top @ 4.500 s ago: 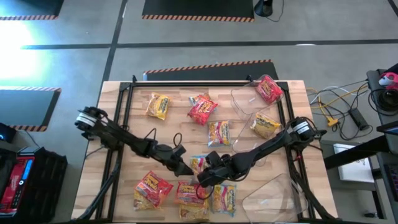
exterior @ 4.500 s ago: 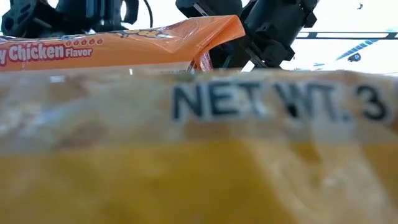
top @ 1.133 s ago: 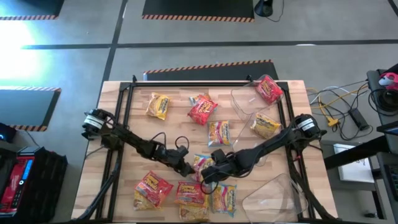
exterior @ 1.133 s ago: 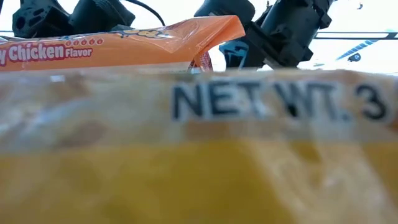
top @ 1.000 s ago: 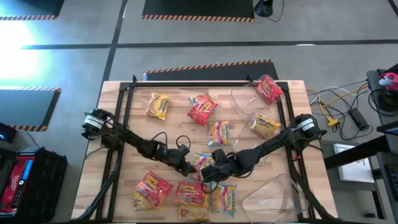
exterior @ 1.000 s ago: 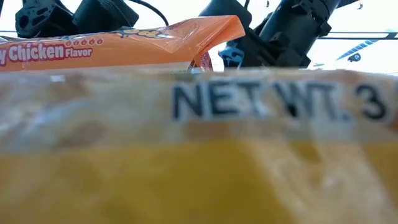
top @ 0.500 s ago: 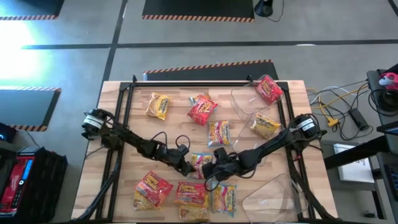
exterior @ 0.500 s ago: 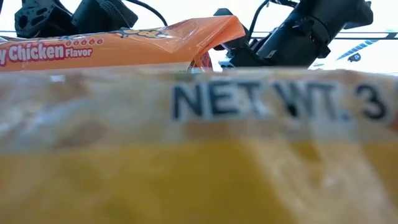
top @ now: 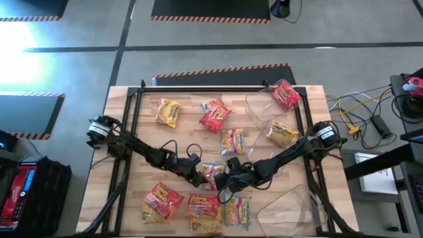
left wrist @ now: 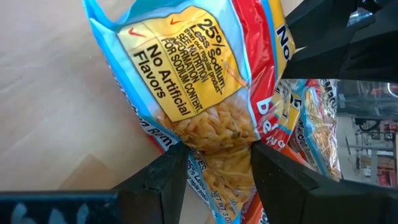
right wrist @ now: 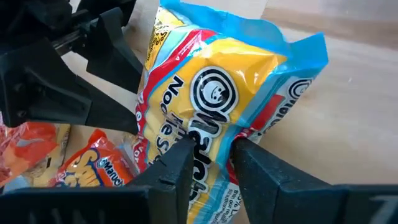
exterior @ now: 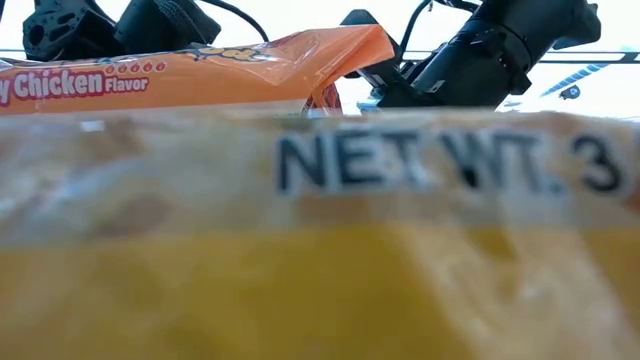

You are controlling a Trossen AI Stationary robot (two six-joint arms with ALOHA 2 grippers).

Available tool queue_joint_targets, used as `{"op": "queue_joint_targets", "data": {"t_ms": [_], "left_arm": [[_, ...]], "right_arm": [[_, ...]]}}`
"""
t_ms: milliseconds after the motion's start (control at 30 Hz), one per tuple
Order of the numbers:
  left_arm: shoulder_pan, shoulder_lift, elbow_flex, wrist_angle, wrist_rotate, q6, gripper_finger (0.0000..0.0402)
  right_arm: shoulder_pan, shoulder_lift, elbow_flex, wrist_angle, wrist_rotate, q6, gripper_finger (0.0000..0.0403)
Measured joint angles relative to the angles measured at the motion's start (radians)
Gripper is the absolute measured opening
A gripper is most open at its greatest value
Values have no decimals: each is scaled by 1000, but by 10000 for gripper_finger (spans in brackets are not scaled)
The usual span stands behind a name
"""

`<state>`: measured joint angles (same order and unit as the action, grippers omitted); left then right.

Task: Sort Maruchan noodles
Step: Put the blue noodle pack into the bottom transparent bin

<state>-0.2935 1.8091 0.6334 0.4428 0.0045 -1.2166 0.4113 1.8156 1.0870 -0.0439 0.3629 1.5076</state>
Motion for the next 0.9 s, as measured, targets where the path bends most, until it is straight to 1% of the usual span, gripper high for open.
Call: {"op": "queue_joint_targets", "data": {"t_ms": [233,333,567,700,900], "left_arm": [[0,0,-1,-2,17,1,152],[0,-1,-1,-21,12,-2,152],[2,-1,3,-58,-9,-5,152],[1,-1,4,-59,-9,0,152],[1,-1,4,-61,-6,4,152]], "right_arm": [[14,-25,2,9,-46,19,80],[16,-44,6,23,-66,15,86],[14,-128,11,-3,-56,-17,106],[14,-177,10,-85,-56,-15,121],[20,-195,8,-302,-58,78,141]]}}
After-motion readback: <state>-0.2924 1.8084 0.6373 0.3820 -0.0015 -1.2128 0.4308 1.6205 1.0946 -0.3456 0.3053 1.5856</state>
